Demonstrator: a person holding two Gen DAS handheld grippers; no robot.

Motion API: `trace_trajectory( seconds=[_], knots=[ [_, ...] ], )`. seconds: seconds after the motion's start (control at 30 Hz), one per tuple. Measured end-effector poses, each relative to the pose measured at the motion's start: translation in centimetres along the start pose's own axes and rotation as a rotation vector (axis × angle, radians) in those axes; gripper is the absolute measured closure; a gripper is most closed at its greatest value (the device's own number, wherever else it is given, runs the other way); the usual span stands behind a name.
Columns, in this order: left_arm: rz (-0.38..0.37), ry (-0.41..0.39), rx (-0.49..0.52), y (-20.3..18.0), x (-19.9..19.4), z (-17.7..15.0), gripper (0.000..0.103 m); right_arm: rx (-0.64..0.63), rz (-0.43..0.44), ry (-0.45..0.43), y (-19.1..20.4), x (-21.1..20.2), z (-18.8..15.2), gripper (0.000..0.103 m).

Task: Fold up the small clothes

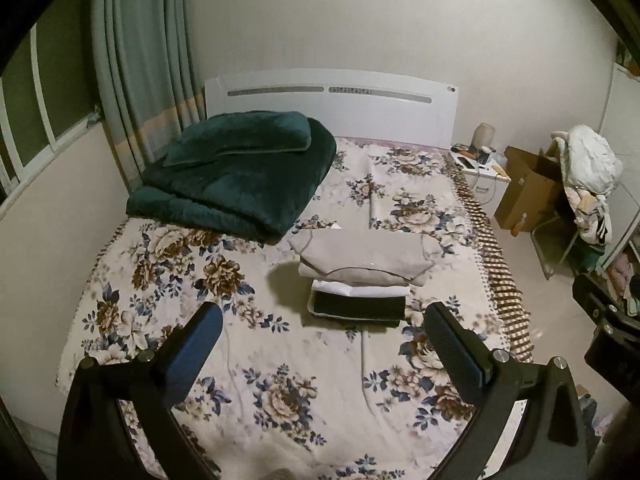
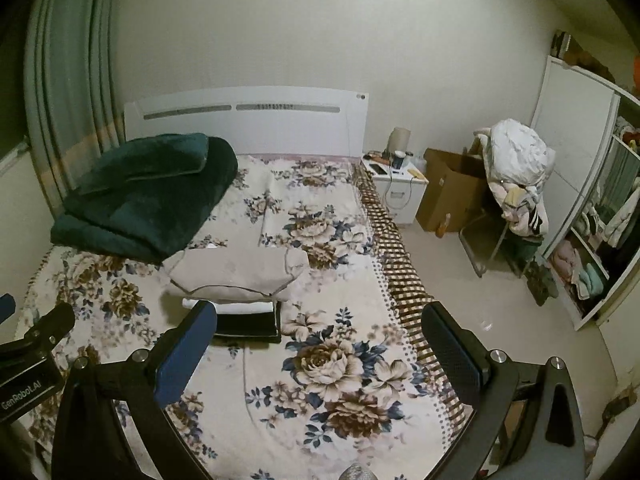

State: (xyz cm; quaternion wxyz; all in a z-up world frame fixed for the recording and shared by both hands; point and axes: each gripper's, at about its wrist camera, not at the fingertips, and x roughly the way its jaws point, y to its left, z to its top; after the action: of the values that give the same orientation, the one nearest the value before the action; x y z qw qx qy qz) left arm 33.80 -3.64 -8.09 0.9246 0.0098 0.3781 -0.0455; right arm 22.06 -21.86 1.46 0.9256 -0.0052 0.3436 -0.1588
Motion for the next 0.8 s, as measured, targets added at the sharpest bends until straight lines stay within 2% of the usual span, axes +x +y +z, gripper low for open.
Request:
trace_trajectory(
  seconds=[0.2,0.4,0.8],
  knots=[
    [-0.004,-0.036,0.012,-0.4,-3.9,-0.7,0.0,0.016,0.018,-0.044,-1.7,-5.8,-1.1,0.0],
    [0.002,-0.073,0.013,-0.6,-6.2,-1.4,0.0,0.026,0.034,-0.067,-2.9,-9.5,-1.6,0.0],
    [0.003,-0.092,0.005,-0.5,-7.8,-2.1,0.0,0.01,0.047,-0.101,-2.7,-11.8,-1.2,0.0]
  ],
)
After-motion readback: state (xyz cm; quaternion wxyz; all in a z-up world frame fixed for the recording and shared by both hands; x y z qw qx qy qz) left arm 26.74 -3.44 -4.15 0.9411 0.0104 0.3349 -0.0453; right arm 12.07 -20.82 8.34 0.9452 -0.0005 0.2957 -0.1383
